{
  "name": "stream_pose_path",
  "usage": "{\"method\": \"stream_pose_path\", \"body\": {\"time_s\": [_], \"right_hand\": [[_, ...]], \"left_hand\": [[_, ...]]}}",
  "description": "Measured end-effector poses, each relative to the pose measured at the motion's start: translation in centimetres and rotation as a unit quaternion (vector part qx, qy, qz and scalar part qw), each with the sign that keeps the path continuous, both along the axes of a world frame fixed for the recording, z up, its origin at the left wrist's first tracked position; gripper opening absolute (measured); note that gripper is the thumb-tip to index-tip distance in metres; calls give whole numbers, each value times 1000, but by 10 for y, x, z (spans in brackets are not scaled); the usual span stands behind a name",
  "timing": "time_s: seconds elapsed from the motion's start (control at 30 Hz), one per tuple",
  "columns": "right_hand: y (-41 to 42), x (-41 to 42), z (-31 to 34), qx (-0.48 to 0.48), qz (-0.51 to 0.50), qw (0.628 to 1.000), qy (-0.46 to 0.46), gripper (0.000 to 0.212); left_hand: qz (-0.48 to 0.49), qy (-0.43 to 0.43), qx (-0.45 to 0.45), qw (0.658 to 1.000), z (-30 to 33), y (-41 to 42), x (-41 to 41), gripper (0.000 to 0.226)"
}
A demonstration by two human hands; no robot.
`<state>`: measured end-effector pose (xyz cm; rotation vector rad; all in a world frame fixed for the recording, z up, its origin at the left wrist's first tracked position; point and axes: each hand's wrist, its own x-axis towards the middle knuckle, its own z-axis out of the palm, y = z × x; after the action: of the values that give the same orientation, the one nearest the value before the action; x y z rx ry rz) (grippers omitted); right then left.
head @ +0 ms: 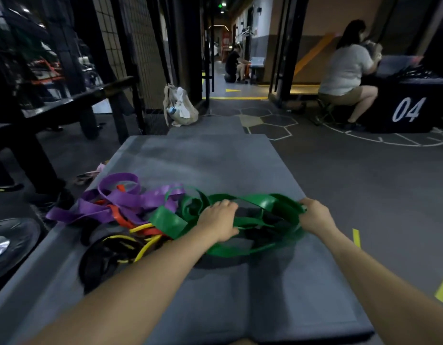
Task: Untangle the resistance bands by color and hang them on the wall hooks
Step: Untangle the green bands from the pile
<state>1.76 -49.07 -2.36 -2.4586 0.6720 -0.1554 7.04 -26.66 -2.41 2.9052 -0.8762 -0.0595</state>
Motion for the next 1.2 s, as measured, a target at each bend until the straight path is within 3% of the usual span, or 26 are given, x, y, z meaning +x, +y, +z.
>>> {"method": "stream_pose_path", "body": {"time_s": [0.1,0.23,0.37,0.47,0.6,0.73,0.87,0.97,1.1,1.2], "right_hand": [[-11,-6,-4,37,-6,999,-25,33],[-18,-4,-11,51,-17,998,-28,33],[-15,-2,-13,59,-29,998,-24,37],[-10,-7,-13,53,-15,998,-15,42],[10,-1,0,12,33,999,-27,35],[23,8,14,-12,50,998,-22,35],[23,3,17,-39,49,998,6,28],[19,-3,19,-53,44,997,33,28],[21,-4,24,-68,53,995,50,29],[28,3,28,-74,65,994,42,27]], "left_hand": [[27,9,92,995,-20,-2,8,59],[44,-57,59,996,-17,5,6,30],[131,-38,-98,986,17,21,16,28],[168,13,-265,949,54,41,35,24],[178,52,-361,914,96,70,44,15],[237,112,-421,868,107,92,48,32],[255,52,-329,908,106,99,43,31],[243,26,-276,930,103,105,38,59],[169,18,-284,944,106,110,36,33],[139,37,-296,944,107,114,35,33]]}}
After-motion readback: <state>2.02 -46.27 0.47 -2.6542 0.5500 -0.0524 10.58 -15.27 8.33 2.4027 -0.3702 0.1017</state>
